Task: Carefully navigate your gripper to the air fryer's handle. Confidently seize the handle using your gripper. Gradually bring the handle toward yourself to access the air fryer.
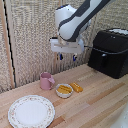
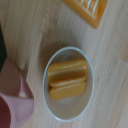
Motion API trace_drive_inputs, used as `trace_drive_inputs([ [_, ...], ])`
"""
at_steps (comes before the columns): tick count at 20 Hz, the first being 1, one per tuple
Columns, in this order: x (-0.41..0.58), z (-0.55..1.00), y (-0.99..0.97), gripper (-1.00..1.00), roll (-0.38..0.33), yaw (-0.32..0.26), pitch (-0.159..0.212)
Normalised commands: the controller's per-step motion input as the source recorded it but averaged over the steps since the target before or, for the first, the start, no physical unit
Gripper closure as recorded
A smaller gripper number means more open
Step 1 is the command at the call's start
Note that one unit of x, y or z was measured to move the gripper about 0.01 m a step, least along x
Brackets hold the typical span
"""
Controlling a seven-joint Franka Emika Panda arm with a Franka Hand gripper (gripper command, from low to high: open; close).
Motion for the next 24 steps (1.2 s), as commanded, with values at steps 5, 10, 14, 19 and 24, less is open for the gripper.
trace_drive_inputs([
  [5, -0.103, 0.00, -0.01, -1.00, -0.375, -0.056, -0.168],
  [10, -0.191, 0.00, 0.00, -1.00, -0.375, -0.004, -0.198],
  [14, -0.131, 0.00, -0.03, -1.00, -0.375, 0.058, -0.204],
  [19, -0.009, -0.07, -0.08, -1.00, -0.364, 0.132, -0.218],
  [24, -0.074, -0.31, -0.18, -1.00, -0.274, 0.169, -0.139],
])
